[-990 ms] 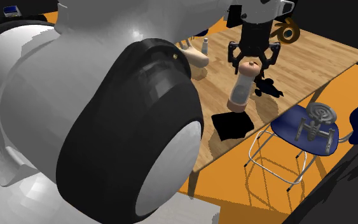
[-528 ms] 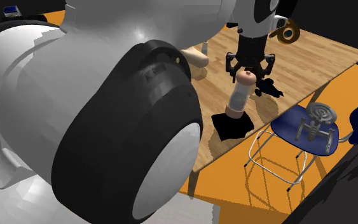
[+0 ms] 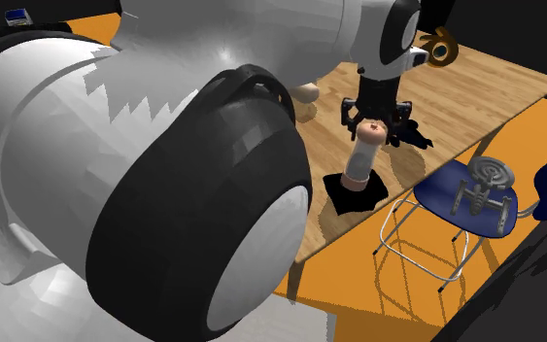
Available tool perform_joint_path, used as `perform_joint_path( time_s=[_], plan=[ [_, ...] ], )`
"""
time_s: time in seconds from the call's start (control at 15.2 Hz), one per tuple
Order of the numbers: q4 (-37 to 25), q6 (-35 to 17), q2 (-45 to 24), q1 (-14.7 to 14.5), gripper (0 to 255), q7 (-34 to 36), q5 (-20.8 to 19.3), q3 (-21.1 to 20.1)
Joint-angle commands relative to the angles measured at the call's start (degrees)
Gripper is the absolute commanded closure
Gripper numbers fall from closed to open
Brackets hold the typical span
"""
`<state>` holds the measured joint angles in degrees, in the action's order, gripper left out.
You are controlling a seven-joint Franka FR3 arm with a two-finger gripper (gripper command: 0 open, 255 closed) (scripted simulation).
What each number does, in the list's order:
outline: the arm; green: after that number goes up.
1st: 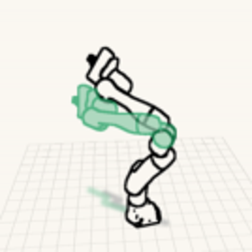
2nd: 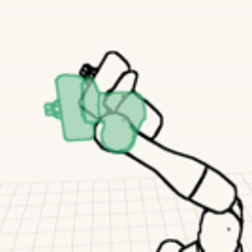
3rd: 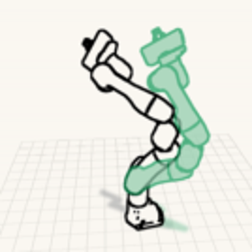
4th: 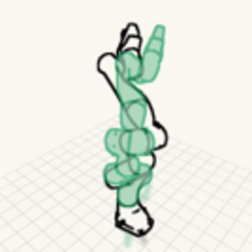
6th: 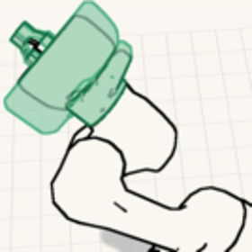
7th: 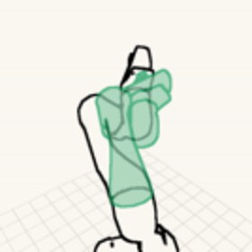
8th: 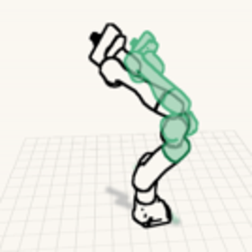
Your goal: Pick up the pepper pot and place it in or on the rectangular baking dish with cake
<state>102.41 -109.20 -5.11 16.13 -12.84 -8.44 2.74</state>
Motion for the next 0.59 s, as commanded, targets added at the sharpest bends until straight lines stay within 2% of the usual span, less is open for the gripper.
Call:
perform_joint_path(
  time_s=[0.0,0.46,0.53],
  plan=[
    [0.7,-0.7,0.1,0.0,255,0.1,0.0,0.0],
    [0.7,-0.7,0.1,0.0,255,0.1,0.0,0.0],
    [0.7,-0.7,0.1,0.0,0,0.1,0.0,0.0]
  ],
)
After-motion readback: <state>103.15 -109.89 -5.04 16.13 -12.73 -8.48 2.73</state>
